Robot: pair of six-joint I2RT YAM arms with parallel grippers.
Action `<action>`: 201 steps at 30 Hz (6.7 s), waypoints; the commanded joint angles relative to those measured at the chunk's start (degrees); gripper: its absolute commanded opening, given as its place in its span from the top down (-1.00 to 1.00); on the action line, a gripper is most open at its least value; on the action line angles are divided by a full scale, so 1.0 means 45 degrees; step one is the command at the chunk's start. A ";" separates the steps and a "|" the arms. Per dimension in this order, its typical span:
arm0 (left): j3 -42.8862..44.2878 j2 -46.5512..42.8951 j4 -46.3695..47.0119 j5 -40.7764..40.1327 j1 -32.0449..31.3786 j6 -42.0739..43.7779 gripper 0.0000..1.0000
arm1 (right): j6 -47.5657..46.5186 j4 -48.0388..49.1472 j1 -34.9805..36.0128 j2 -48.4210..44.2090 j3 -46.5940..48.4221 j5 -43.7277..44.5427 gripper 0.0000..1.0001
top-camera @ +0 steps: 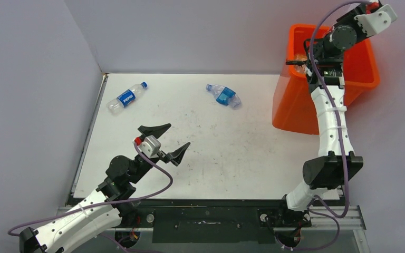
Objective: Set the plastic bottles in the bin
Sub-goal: Place the plastic bottle in the trash bin, then pick up the plastic bottle at the center of the board.
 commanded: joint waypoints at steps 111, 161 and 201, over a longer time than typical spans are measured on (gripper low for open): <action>0.0509 -0.0023 -0.0504 -0.4916 0.0061 0.1534 -0.93 | 0.4587 -0.1870 0.4655 0.6279 -0.7273 -1.1855 0.89; 0.2077 0.3476 0.4075 0.3105 0.1973 -1.0301 -0.02 | 0.4861 0.8723 1.3488 -0.7798 -1.9086 -0.9862 0.89; 0.1928 0.1421 -0.0587 -0.1348 0.0539 0.2394 1.00 | 0.2421 -0.2984 1.3958 -0.7203 -0.9874 -0.6384 -0.74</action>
